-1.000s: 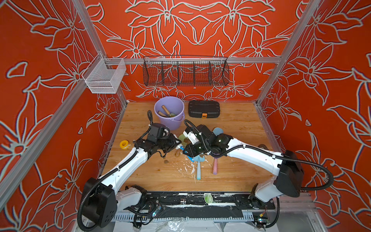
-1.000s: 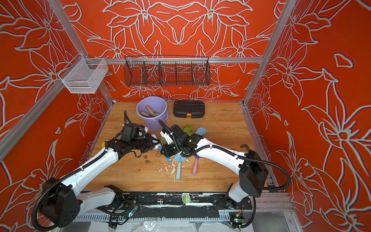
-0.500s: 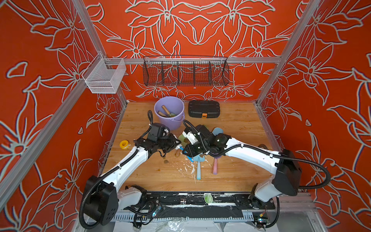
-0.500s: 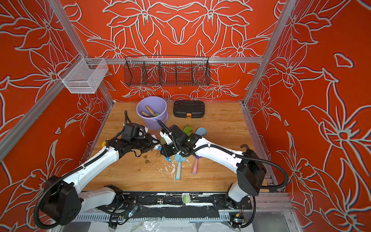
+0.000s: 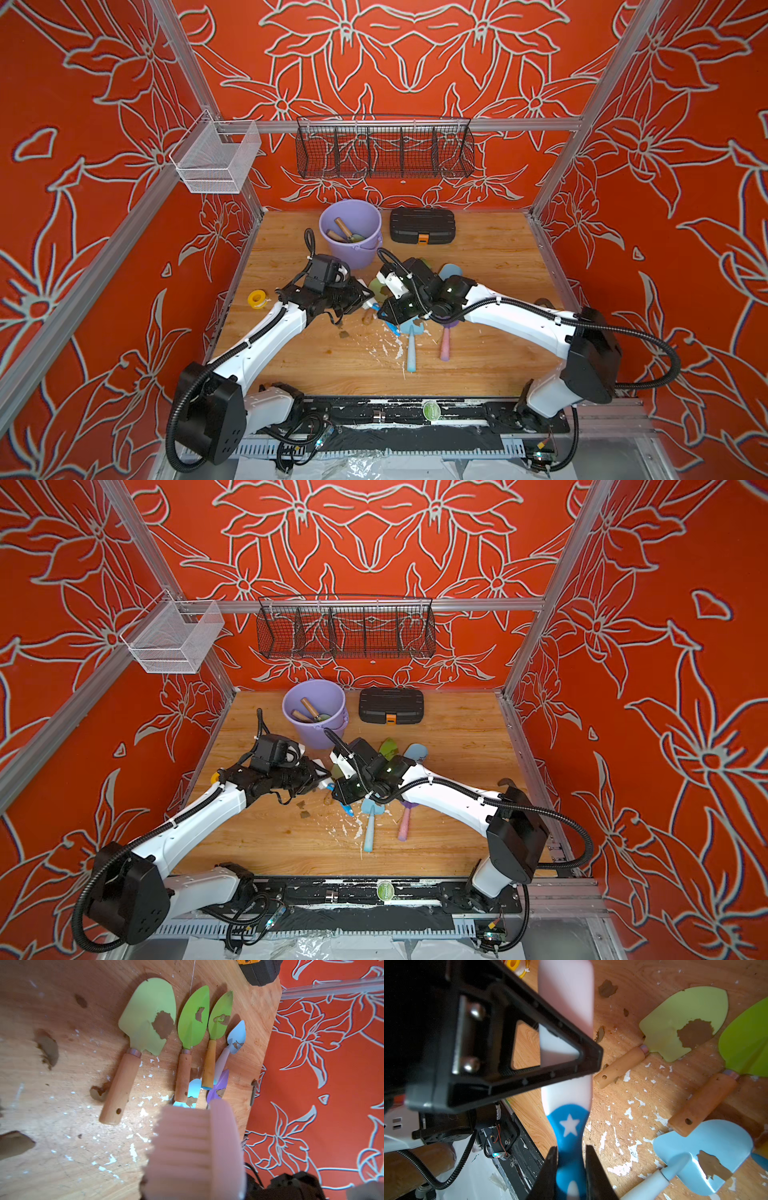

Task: Brush the soil off the hand trowel and place it into the bucket
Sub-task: Adjust the brush.

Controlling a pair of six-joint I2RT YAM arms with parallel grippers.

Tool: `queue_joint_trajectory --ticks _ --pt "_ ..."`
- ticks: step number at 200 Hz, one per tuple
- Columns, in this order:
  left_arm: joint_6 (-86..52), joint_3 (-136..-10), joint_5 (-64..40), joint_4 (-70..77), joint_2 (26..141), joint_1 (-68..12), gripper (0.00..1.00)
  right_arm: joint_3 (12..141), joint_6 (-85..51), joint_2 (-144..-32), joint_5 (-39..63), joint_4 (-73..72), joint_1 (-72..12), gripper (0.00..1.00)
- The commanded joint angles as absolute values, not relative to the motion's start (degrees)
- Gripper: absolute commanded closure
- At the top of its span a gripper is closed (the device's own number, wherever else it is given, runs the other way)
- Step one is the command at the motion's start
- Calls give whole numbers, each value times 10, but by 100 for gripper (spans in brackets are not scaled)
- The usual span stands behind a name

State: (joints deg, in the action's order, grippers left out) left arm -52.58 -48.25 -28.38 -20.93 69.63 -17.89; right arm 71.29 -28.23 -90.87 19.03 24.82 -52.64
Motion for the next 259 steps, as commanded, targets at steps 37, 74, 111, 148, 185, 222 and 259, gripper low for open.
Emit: queue_joint_trajectory --ticks 37,74,111,148,185,222,259 --pt "-435 -576 -186 -351 707 -172 3 718 -295 -921 174 278 -522 100" --pt "-405 -566 -56 -421 683 -174 3 672 -323 -889 149 292 -499 100" --pt "-371 -532 -36 -414 685 -224 2 639 -342 -843 111 309 -481 100" --pt "-347 -533 17 -391 723 -282 4 615 -358 -810 101 307 -461 100" --pt "-328 -540 25 -353 780 -309 25 615 -357 -798 96 303 -448 100" --pt "-319 -561 23 -331 851 -323 32 608 -356 -788 95 295 -442 100" --pt "-317 -570 33 -314 910 -326 42 596 -359 -776 94 285 -438 100"
